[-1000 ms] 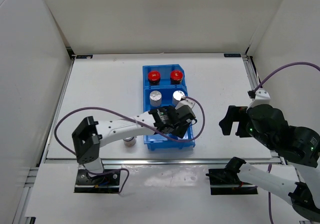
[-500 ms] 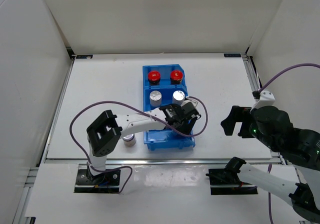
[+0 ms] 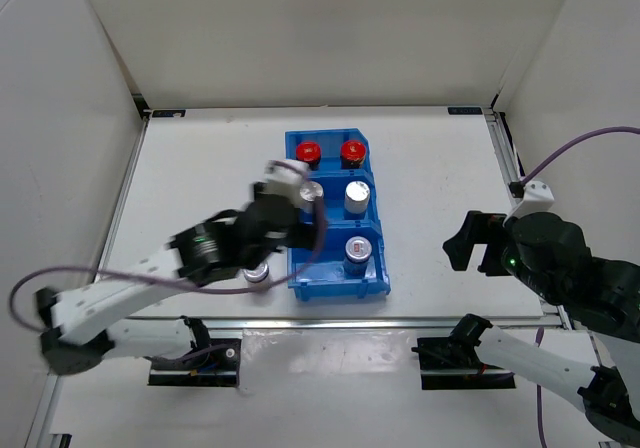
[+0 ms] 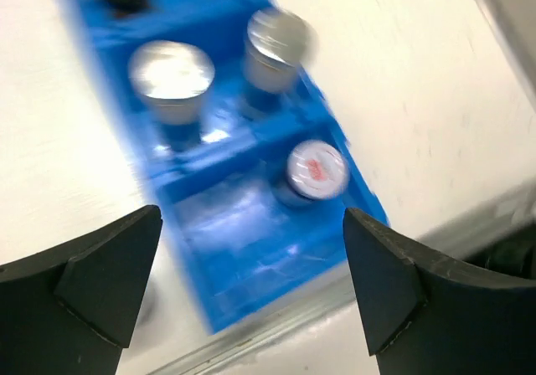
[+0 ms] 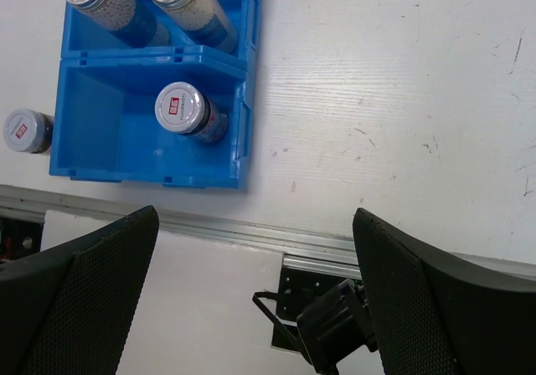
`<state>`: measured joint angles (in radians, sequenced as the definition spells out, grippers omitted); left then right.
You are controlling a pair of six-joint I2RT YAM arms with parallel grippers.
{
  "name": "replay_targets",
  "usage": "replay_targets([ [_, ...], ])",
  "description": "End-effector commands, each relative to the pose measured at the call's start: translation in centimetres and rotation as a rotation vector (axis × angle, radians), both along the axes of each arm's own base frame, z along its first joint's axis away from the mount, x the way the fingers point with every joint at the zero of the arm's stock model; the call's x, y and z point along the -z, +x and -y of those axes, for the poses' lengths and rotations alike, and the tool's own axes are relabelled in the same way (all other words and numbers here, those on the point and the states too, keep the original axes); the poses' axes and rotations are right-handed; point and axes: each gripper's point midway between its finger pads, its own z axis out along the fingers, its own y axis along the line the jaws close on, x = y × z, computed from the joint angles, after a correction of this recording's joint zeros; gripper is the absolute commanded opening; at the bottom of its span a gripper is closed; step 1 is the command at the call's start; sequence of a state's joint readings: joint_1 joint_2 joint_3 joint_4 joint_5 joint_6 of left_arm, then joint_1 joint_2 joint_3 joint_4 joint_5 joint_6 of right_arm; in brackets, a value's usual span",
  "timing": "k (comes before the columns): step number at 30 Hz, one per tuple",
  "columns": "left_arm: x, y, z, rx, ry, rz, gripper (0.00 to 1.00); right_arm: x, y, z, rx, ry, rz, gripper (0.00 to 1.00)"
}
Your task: Organize the condiment bottles
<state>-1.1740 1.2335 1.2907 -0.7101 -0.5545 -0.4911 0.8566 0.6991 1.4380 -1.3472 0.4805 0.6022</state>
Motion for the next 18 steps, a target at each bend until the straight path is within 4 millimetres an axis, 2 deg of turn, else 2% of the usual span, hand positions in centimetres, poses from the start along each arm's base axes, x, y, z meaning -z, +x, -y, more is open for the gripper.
replay_targets([
  [1,2.6,0.9,-8.3,-0.216,0.011,-0.044,1.00,0.2,-0.3,0.5,0.012,-0.002,0.002,1.00],
  [2,5.0,0.5,-9.5,-0.234,0.044,-0.096,1.00,0.3,-0.1,0.2,0.005,0.006,0.002,1.00],
  [3,6.0,1.0,-11.0,-0.300,0.040,-0.132,1.00,0.5,-0.1,-0.2,-0.005,0.010,-0.005,1.00],
  [5,7.8,0.7,-12.2,-0.335,0.038,-0.188,1.00,0.9,-0.2,-0.3,-0.013,0.008,-0.016,1.00],
  [6,9.7,0.4,-13.0,-0.361,0.065,-0.223,1.00,0.9,-0.2,-0.4,-0.013,0.008,-0.016,1.00],
  [7,10.5,0.7,-13.9,-0.409,0.058,-0.246,1.00,1.0,-0.2,-0.6,-0.020,0.005,-0.027,1.00],
  [8,10.9,1.0,-14.0,-0.418,0.046,-0.254,1.00,1.0,-0.2,-0.6,-0.020,0.005,-0.027,1.00],
  [12,14.5,1.8,-14.3,-0.449,0.025,-0.356,1.00,1.0,-0.4,-0.9,-0.037,0.013,-0.037,1.00],
  [18,18.5,1.8,-14.4,-0.474,0.030,-0.481,0.97,1.1,-0.6,-0.7,-0.032,0.020,-0.040,1.00],
])
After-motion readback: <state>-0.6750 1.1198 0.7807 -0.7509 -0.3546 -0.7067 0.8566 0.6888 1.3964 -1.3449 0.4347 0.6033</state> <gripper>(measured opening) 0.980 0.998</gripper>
